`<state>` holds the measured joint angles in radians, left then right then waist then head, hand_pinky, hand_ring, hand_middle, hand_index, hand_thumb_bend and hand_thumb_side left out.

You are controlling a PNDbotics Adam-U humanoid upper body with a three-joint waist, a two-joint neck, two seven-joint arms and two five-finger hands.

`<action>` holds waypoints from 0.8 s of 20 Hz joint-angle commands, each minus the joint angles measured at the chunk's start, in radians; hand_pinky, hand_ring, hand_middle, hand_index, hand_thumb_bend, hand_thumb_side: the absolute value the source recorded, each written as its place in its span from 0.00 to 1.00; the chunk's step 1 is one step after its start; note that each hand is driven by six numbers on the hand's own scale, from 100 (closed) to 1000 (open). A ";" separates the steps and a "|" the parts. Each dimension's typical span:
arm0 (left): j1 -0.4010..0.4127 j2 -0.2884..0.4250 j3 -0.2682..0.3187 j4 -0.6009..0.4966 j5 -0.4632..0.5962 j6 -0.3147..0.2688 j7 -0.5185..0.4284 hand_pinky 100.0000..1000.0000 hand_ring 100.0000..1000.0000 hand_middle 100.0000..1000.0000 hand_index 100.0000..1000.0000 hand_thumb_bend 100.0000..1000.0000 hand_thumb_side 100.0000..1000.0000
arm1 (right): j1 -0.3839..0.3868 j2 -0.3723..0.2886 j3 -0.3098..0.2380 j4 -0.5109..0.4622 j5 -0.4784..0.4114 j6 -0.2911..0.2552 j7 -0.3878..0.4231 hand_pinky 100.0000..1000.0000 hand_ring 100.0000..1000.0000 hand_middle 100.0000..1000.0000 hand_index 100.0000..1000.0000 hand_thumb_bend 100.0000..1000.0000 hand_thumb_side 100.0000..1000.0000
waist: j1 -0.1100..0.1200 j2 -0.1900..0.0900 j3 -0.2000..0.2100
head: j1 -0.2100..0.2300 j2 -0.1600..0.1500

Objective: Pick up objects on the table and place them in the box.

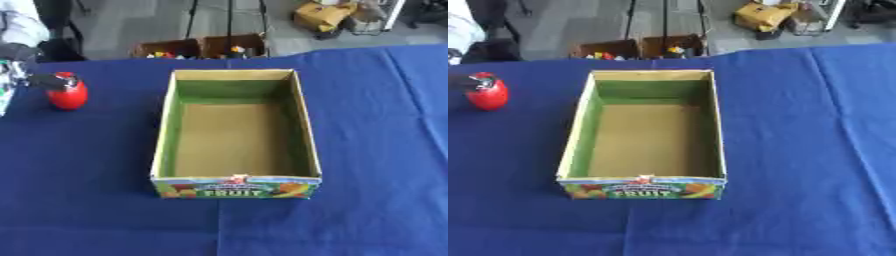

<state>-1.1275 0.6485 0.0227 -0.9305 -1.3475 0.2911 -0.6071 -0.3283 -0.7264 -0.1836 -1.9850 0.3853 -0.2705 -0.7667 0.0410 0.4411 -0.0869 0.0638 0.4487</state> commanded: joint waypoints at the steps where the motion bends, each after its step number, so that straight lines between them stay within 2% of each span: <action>1: -0.032 0.018 0.017 0.019 -0.004 0.005 -0.004 0.72 0.84 0.96 1.00 0.38 0.83 | -0.016 -0.024 -0.004 -0.015 -0.004 -0.003 0.005 0.74 0.80 0.74 0.78 0.00 0.89 | -0.001 -0.017 -0.004 | 0.007 -0.020; 7: -0.048 0.016 0.032 0.067 0.030 -0.006 -0.024 0.75 0.86 0.98 1.00 0.44 0.84 | -0.024 -0.027 -0.009 -0.015 -0.004 -0.010 -0.004 0.74 0.80 0.74 0.78 0.00 0.88 | -0.003 0.001 -0.019 | 0.040 -0.041; 12: -0.052 0.021 0.043 0.081 0.043 0.016 -0.001 0.75 0.87 0.98 1.00 0.46 0.85 | -0.024 -0.024 -0.010 -0.015 0.002 -0.010 -0.005 0.74 0.80 0.74 0.78 0.00 0.88 | -0.003 0.019 -0.029 | 0.055 -0.060; 16: -0.054 0.026 0.050 0.091 0.036 0.031 0.022 0.73 0.85 0.95 1.00 0.46 0.85 | -0.025 -0.022 -0.009 -0.015 0.004 -0.010 -0.003 0.74 0.80 0.74 0.77 0.00 0.88 | -0.004 0.030 -0.033 | 0.058 -0.068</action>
<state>-1.1672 0.6425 0.0634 -0.8400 -1.3110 0.3189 -0.5929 -0.3437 -0.7264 -0.1838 -1.9850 0.3857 -0.2774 -0.7703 0.0410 0.4909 -0.1172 0.1176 0.3945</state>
